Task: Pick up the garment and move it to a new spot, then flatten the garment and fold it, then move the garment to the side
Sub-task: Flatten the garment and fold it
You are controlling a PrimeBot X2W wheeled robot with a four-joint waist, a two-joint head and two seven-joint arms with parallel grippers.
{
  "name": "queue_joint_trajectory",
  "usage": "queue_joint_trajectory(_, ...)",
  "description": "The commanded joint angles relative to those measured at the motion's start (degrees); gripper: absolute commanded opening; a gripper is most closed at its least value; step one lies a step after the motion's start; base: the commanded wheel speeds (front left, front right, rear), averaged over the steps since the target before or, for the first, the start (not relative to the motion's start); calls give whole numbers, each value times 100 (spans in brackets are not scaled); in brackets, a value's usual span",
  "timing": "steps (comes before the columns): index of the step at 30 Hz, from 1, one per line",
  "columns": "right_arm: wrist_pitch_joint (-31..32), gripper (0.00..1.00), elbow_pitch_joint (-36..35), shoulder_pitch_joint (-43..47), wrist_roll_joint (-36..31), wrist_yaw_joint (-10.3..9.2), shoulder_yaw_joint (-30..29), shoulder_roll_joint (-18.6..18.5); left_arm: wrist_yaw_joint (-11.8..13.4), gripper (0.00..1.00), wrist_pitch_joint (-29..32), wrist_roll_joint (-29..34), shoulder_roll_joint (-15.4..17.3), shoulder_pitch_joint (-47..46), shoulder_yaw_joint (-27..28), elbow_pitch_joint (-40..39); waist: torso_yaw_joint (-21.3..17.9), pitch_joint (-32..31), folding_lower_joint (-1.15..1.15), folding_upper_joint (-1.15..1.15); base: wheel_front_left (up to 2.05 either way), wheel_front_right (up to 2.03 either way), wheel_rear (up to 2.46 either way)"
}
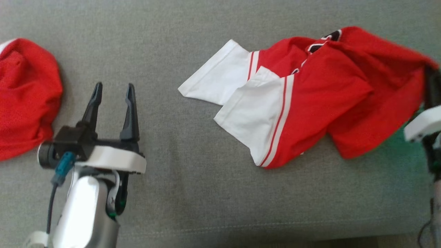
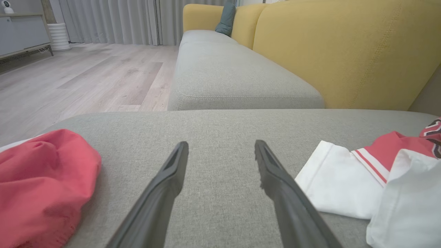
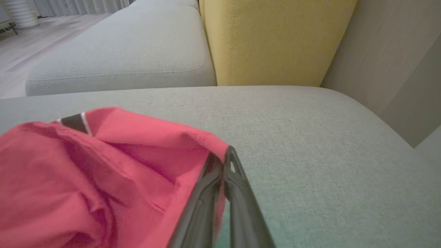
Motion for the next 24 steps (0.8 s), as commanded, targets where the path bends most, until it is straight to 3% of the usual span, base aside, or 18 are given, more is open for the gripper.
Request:
queue_joint_trajectory(1,-105,0,-22,-264,66,-5,41,-185,-33,100,-51,51,41,-244,155,-211,43,103,0,0,0,0,0)
queue_joint_trajectory(8,-538,0,1122,-1047,190,-5,-148,-566,-65,100,-51,86,10,-419,128,-220,140,364,0,0,0,0,0)
queue_joint_trajectory(9,-614,14,1281,-1137,195,-5,-138,-598,-64,100,-51,94,5,-430,124,-220,144,386,0,0,0,0,0)
queue_joint_trajectory(10,-688,43,1432,-1216,210,-5,-143,-604,-63,100,-51,100,0,-441,122,-218,146,402,0,0,0,0,0)
queue_joint_trajectory(11,-741,98,1566,-1275,195,-5,-144,-603,-66,100,-51,102,-3,-451,123,-212,144,410,0,0,0,0,0)
queue_joint_trajectory(19,-1273,100,1902,-1327,291,-5,108,-424,-72,100,-51,111,-15,-398,177,-134,56,241,0,0,0,0,0)
queue_joint_trajectory(24,-1512,100,1276,-839,341,-5,526,-116,-61,100,-51,107,-3,-221,251,-110,-67,-39,0,0,0,0,0)
